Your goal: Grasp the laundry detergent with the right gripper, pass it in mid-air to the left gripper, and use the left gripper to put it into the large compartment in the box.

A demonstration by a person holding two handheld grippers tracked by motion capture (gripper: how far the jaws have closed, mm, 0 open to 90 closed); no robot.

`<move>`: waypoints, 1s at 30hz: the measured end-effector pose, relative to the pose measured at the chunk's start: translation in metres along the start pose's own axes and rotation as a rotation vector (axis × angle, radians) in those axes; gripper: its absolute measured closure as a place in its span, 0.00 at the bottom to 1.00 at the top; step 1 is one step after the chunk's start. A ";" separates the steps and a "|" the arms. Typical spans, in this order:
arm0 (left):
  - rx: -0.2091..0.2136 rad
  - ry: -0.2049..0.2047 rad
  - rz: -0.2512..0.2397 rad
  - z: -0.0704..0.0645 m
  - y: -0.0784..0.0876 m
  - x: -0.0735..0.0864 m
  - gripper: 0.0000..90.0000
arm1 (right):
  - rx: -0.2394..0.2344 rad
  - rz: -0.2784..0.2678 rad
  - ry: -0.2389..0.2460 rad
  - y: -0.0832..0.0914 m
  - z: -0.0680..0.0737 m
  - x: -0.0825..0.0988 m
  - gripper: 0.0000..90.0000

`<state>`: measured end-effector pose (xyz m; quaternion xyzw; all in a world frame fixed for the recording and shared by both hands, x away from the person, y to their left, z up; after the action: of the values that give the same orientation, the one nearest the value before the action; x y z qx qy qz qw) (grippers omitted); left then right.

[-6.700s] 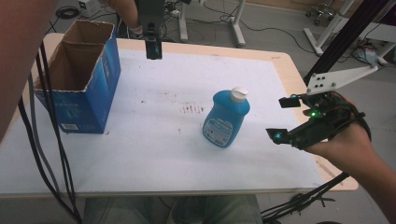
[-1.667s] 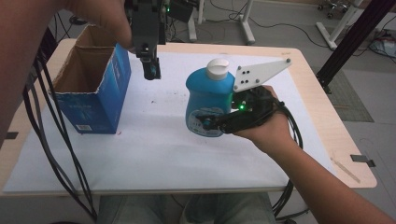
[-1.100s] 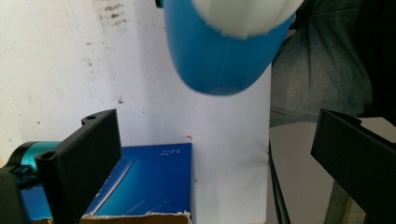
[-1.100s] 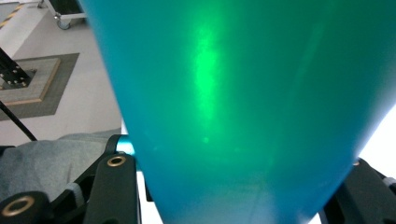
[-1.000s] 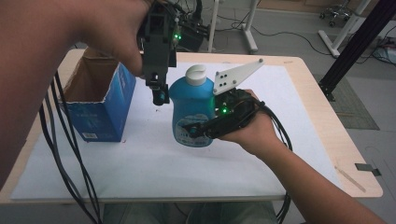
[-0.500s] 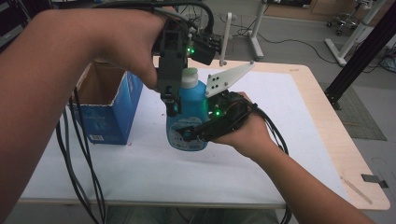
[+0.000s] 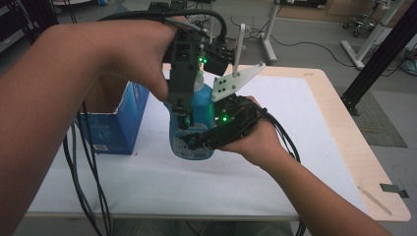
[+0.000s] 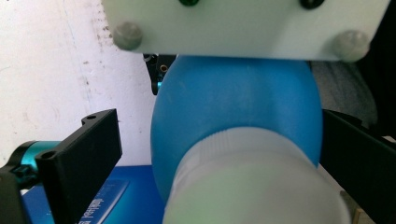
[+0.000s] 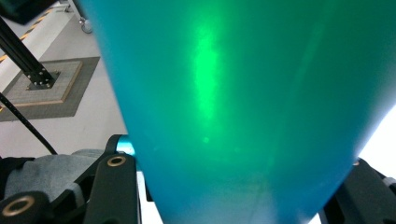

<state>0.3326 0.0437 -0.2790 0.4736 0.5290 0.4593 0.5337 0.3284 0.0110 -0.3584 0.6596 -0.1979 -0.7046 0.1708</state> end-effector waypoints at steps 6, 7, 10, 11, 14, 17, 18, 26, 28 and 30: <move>-0.004 0.003 0.019 0.001 -0.001 0.001 0.08 | -0.001 0.001 -0.007 0.000 0.000 0.000 0.50; -0.003 0.005 0.017 0.001 -0.001 0.001 0.08 | 0.000 0.000 -0.006 0.000 0.001 0.000 0.50; -0.006 0.003 0.021 0.001 -0.001 0.000 0.08 | 0.000 0.001 -0.003 0.000 0.001 0.000 0.50; -0.003 0.003 0.019 0.001 0.000 0.000 0.11 | 0.001 0.002 -0.003 0.000 0.001 0.000 0.50; -0.001 0.001 0.021 0.000 -0.001 -0.001 0.13 | 0.001 0.006 -0.007 0.000 0.001 0.001 0.50; -0.006 -0.005 0.022 0.001 0.000 -0.001 0.16 | 0.001 0.005 -0.004 0.001 0.002 0.001 0.50; -0.004 0.000 0.021 0.000 0.000 -0.001 0.16 | 0.002 0.004 -0.002 0.001 0.002 0.001 0.50; 0.009 0.010 0.034 0.000 0.000 0.001 0.22 | 0.003 -0.002 -0.001 0.001 0.001 0.000 0.50; 0.015 0.016 0.035 -0.001 0.000 0.001 0.28 | 0.003 -0.003 -0.001 0.000 0.001 0.000 0.50; 0.011 0.018 0.035 0.000 0.000 0.000 0.28 | 0.003 -0.005 -0.002 0.000 0.001 0.000 0.50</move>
<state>0.3323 0.0441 -0.2794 0.4814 0.5279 0.4702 0.5182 0.3274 0.0109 -0.3579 0.6595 -0.1977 -0.7055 0.1679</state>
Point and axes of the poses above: each handheld gripper's, and its own axes: y roughly backward along the jaws, x roughly out of its underside, z roughly to its left, the point moved 9 cm from there along -y, roughly forward along the jaws, and after that the axes turned 2 degrees about -z, right-handed, at the moved point
